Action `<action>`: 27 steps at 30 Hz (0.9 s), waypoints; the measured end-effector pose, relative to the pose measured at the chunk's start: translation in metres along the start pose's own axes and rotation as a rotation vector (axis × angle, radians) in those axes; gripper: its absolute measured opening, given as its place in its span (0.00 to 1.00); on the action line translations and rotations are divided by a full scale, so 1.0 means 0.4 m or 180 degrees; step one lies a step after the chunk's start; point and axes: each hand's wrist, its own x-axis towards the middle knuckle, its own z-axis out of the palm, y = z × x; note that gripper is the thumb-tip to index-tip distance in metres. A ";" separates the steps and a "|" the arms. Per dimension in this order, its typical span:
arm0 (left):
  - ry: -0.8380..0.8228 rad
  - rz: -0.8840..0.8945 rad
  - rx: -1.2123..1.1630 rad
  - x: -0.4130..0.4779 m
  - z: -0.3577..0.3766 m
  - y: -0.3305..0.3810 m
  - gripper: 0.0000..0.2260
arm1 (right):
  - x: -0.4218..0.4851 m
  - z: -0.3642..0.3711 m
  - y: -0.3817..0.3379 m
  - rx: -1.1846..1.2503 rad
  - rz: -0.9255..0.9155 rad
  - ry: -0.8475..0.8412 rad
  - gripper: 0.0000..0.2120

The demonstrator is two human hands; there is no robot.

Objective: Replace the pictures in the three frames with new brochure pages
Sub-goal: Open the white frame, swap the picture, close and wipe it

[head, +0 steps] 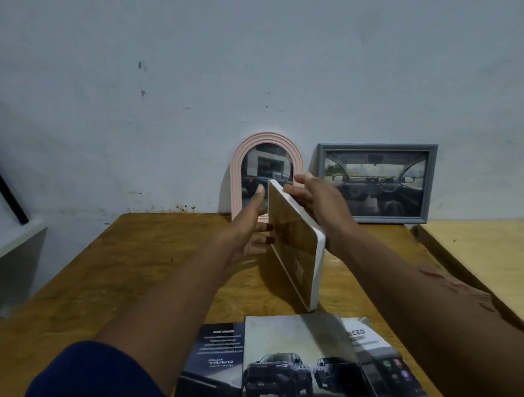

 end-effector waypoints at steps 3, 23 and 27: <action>0.0001 -0.0072 -0.0177 -0.010 -0.047 0.000 0.48 | -0.002 0.067 0.015 0.0209 0.0076 -0.0090 0.16; 0.0600 0.0452 0.3381 0.038 -0.061 -0.221 0.33 | -0.034 -0.067 0.343 -0.3205 -0.0367 -0.0166 0.20; 0.0649 0.0495 0.3759 0.034 -0.064 -0.245 0.33 | -0.029 -0.073 0.318 -0.3161 -0.0270 -0.0301 0.22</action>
